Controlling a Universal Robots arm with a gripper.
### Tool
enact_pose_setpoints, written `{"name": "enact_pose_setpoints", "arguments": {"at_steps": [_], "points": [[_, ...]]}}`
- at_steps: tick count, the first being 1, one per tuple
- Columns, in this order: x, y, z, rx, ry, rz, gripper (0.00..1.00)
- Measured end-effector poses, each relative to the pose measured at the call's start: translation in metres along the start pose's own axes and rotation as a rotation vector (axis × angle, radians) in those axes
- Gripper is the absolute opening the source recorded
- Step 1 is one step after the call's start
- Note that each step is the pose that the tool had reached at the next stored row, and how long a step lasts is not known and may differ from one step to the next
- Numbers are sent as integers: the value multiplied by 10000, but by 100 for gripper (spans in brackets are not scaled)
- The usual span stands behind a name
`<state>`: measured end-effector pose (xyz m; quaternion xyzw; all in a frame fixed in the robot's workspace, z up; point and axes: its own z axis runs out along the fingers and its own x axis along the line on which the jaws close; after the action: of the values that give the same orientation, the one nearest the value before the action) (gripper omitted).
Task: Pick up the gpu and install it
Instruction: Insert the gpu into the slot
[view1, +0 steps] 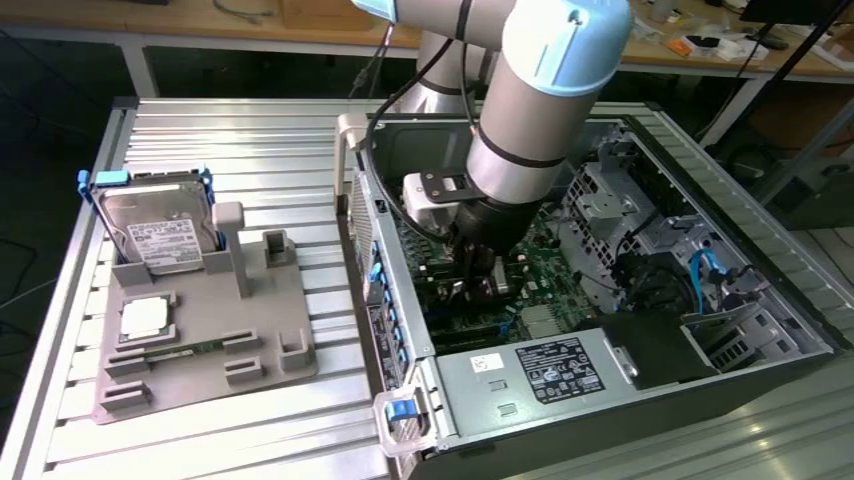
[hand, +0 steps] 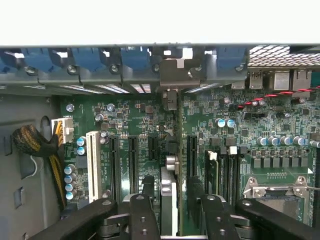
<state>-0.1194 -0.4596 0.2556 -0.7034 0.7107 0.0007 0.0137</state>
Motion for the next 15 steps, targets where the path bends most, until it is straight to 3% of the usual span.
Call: {"name": "enact_pose_setpoints", "arguments": {"at_steps": [5, 15], "points": [[-1, -1, -63, 44, 1, -1, 40], [-26, -3, -193, 67, 26, -1, 40]]}}
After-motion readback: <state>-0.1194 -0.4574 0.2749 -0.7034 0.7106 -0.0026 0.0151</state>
